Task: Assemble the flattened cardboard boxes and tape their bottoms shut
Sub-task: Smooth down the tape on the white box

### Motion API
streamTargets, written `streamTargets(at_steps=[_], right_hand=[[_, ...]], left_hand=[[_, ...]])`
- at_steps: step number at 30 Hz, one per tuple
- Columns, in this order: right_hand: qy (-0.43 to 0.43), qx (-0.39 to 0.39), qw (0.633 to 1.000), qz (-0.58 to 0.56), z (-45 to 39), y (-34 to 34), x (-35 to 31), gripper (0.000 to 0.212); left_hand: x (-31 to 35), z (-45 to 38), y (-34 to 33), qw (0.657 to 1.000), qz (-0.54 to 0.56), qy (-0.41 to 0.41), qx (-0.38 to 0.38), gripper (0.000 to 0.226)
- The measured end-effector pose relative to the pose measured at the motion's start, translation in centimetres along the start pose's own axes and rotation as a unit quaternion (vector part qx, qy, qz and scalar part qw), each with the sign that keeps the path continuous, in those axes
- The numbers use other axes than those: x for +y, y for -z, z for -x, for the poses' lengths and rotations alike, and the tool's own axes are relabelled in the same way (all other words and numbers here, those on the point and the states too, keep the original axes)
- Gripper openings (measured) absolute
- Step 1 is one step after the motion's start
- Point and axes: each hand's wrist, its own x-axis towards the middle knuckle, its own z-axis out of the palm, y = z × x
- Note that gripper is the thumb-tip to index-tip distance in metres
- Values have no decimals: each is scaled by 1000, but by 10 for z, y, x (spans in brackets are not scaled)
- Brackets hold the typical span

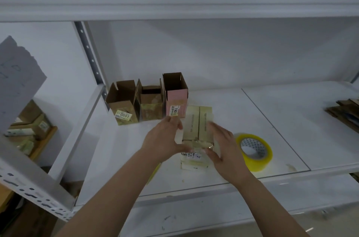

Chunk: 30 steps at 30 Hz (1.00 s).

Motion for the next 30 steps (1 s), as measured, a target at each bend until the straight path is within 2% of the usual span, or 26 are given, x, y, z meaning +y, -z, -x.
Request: streamTargets(at_steps=[2,3,5,7,9,12,14,18,20,22,24,25,27,30], right_hand=[[-63,-2,998,-27,5,1,-4,88],[-86,5,996,-29,7,1,-4,90],[-135,3,991,3,10,2,-5,79],[-156,-2,985,74,10,1,-2,56],[-133,12,984,118,9,1,4,44],[-51,61,982,172,5,-1,16,47],[-6,83,976,201,1,-2,17,42],[16,108,970,217,1,-8,16,41],[18,96,974,205,2,-5,16,45],[-11,48,989,138,3,3,14,55],[-99,-61,993,1,2,15,15,63],[-128,-85,986,-66,1,20,19,53],[-121,-87,985,-86,1,29,30,24],[-116,-113,986,-49,-2,35,37,16]], left_hand=[[6,0,-5,998,-11,-62,-12,82],[9,-1,-9,994,-24,-99,-32,87],[12,-2,-19,986,-45,-148,-58,82],[11,-1,-32,987,-33,-155,-37,71],[12,-1,-42,989,-23,-146,-1,65],[14,0,-48,990,-35,-132,33,63],[17,0,-48,991,-42,-121,32,63],[17,-2,-46,993,-41,-109,28,64],[16,-1,-44,994,-32,-104,26,64],[15,0,-43,994,-30,-101,25,65],[17,-1,-42,994,-30,-98,25,65],[18,-2,-41,995,-30,-97,24,65],[20,-2,-41,995,-25,-92,21,67],[22,-3,-39,996,-15,-85,18,66]])
